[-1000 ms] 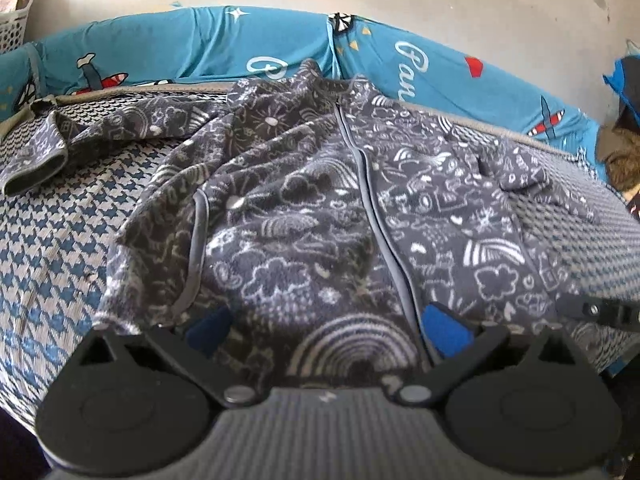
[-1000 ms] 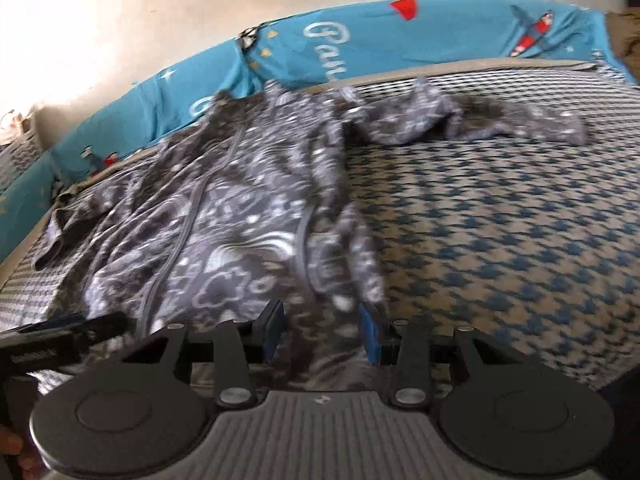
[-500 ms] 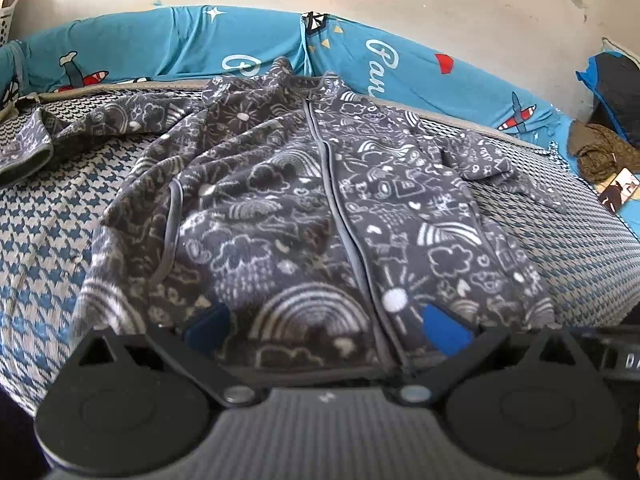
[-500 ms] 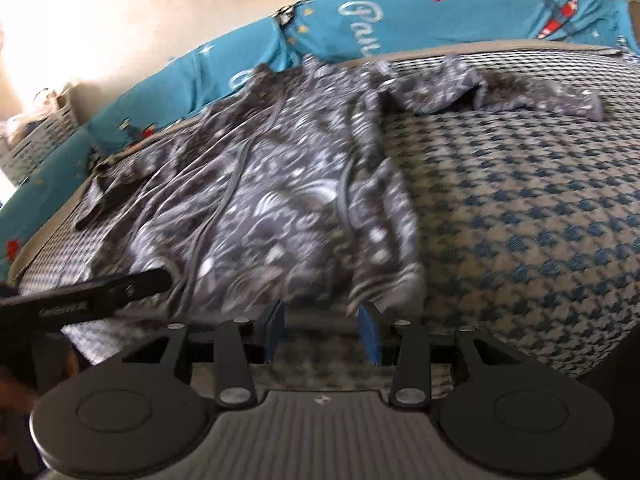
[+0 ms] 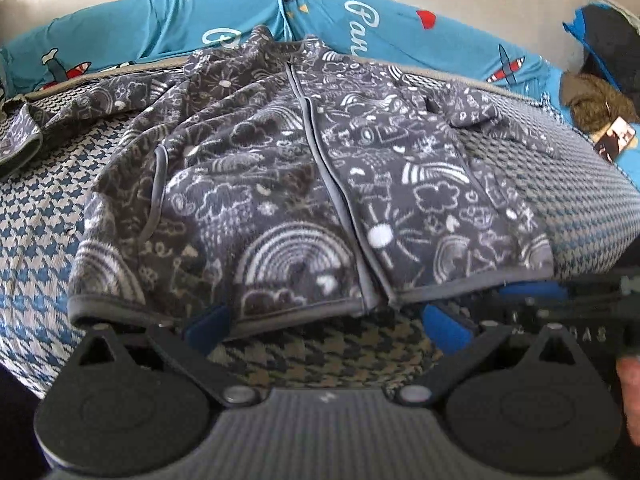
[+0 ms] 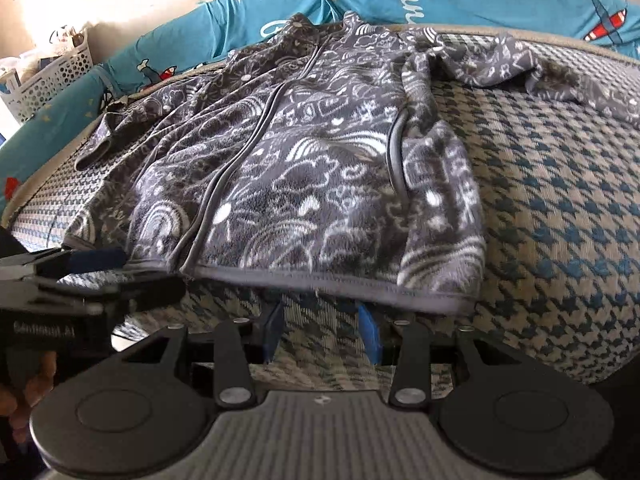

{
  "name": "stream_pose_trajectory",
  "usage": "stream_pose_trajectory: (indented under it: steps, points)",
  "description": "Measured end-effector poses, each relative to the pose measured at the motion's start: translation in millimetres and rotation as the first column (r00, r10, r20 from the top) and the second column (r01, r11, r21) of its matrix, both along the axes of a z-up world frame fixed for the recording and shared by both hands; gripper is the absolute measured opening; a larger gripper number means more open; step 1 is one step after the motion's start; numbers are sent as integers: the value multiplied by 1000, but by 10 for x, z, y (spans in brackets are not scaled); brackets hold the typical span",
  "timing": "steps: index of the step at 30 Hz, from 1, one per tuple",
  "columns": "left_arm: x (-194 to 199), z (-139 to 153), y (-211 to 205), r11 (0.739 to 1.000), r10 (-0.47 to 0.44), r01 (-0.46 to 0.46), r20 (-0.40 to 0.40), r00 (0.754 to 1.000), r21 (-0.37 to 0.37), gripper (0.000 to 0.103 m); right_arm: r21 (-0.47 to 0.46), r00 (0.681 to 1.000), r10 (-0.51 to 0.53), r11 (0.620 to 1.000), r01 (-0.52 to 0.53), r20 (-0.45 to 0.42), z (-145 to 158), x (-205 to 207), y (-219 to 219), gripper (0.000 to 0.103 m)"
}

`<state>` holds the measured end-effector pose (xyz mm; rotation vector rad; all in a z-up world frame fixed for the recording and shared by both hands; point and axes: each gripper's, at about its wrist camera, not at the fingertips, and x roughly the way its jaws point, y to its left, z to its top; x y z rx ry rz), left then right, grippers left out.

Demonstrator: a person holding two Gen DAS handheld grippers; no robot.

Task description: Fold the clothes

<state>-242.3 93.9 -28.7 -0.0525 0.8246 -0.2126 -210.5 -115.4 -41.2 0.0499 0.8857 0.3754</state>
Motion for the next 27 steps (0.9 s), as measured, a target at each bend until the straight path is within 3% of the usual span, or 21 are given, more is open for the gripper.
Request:
stream_pose_trajectory:
  steps: [10, 14, 20, 27]
  points:
    - [-61, 37, 20, 999, -20, 21, 14, 1000, -34, 103, 85, 994, -59, 995, 52, 89, 148, 42, -61, 39]
    - [-38, 19, -41, 1000, -15, 15, 13, 1000, 10, 103, 153, 991, -92, 985, 77, 93, 186, 137, -96, 39]
    - [37, 8, -4, 996, 55, -57, 42, 998, 67, 103, 182, 988, -117, 979, 97, 101, 210, 233, -76, 38]
    - [61, 83, 166, 994, 109, -110, 69, 992, 13, 103, 202, 986, -139, 972, 118, 95, 226, 249, -132, 38]
